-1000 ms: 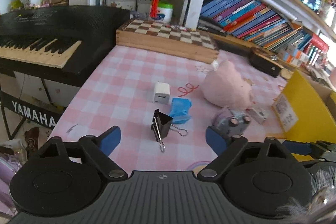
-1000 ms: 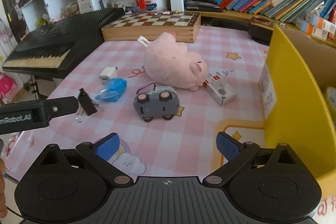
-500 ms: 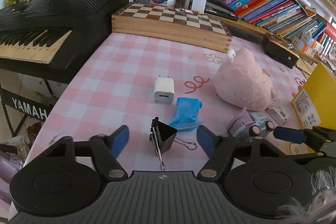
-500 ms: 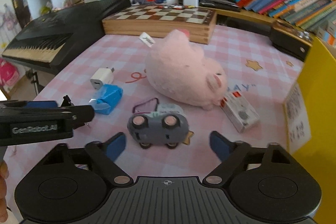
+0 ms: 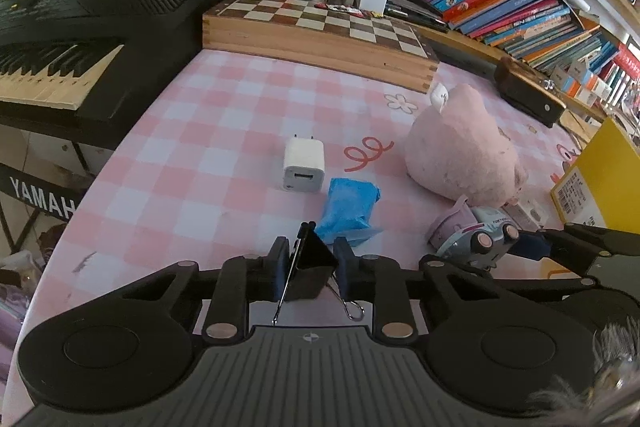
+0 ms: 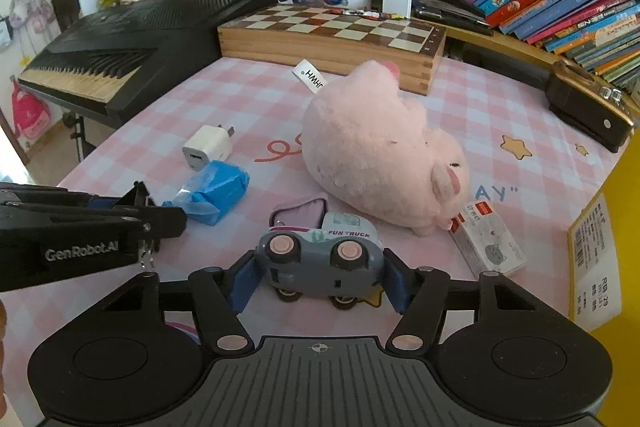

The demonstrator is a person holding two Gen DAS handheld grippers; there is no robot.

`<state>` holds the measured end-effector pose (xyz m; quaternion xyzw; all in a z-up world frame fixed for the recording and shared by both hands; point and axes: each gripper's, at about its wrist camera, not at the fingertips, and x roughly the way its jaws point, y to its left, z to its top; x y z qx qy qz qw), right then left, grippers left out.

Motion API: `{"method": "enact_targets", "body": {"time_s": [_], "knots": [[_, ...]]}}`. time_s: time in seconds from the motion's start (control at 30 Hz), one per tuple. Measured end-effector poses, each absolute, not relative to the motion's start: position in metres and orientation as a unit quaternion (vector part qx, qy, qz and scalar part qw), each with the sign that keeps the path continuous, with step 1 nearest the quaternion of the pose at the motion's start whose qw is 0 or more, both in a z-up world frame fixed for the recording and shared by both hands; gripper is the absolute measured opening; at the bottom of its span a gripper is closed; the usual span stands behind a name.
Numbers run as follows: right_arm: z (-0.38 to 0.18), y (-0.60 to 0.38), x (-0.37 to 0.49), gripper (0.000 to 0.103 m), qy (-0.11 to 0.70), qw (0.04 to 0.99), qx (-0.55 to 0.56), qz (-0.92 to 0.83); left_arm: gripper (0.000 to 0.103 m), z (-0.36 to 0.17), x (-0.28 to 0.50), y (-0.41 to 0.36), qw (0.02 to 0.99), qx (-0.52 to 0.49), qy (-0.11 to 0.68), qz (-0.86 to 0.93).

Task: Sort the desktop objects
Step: 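Grasp the black binder clip with the left tool while the right tool grasps the grey toy car, then lift the binder clip with the left tool while the right tool carries the toy car toward the yellow box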

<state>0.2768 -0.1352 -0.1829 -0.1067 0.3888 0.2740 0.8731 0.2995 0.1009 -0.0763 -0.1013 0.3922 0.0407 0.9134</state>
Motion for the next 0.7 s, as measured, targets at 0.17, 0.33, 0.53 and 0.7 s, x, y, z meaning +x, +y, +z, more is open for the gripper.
{"method": "enact_targets", "body": {"time_s": [0.17,0.33,0.53,0.7], "knots": [[-0.175,-0.141,0.276,0.063,0.383,0.878,-0.100,0.268,0.019,-0.067,0.292,0.103,0.918,-0.115,0.379,0.032],[-0.162,-0.150,0.271,0.063,0.376,0.884,-0.085,0.264,0.019,-0.052,0.279,0.106,0.924,-0.139,0.357,0.022],[-0.146,-0.165,0.257,0.063,0.375,0.888,-0.058,0.259,0.019,-0.031,0.261,0.103,0.931,-0.152,0.333,0.000],[-0.135,-0.175,0.243,0.063,0.370,0.892,-0.045,0.256,0.019,-0.018,0.244,0.098,0.934,-0.159,0.319,-0.021]]}}
